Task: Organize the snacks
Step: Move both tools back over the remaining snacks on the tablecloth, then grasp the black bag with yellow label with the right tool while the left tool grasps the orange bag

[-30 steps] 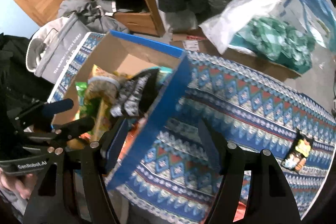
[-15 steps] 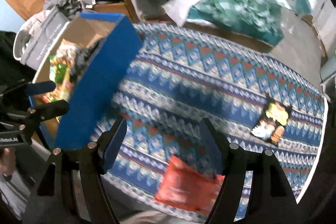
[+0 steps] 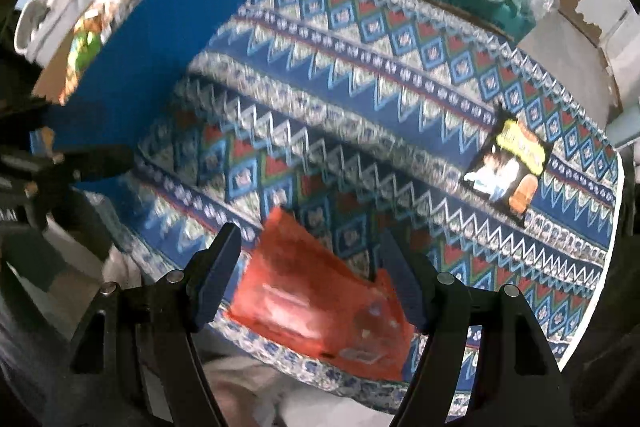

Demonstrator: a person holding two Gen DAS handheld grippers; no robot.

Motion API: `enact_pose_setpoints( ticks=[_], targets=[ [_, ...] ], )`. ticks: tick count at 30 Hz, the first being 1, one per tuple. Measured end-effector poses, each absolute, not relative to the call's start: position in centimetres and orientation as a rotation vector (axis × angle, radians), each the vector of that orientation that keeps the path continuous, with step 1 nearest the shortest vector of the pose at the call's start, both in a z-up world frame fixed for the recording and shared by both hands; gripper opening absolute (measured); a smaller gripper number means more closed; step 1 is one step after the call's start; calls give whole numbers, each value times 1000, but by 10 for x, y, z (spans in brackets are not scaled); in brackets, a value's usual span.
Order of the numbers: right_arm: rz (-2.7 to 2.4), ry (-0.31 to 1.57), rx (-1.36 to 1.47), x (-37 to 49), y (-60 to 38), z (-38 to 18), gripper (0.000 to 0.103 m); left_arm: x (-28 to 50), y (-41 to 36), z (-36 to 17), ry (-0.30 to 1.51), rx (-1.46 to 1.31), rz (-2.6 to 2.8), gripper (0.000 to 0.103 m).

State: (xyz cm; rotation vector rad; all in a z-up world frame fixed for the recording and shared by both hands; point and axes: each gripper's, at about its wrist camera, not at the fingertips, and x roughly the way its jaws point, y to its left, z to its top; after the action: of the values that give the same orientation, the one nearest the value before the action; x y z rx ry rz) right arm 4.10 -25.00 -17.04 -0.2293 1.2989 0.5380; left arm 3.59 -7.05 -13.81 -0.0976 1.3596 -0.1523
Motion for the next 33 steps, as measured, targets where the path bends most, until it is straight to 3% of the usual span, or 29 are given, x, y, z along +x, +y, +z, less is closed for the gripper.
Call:
enact_pose_setpoints(
  ticks=[24, 33],
  targets=[
    [588, 1383, -543, 4, -248, -228, 74, 31, -87, -183, 1457, -24, -141, 71],
    [526, 1388, -422, 27, -237, -241, 75, 31, -81, -184, 1466, -38, -136, 71]
  ],
)
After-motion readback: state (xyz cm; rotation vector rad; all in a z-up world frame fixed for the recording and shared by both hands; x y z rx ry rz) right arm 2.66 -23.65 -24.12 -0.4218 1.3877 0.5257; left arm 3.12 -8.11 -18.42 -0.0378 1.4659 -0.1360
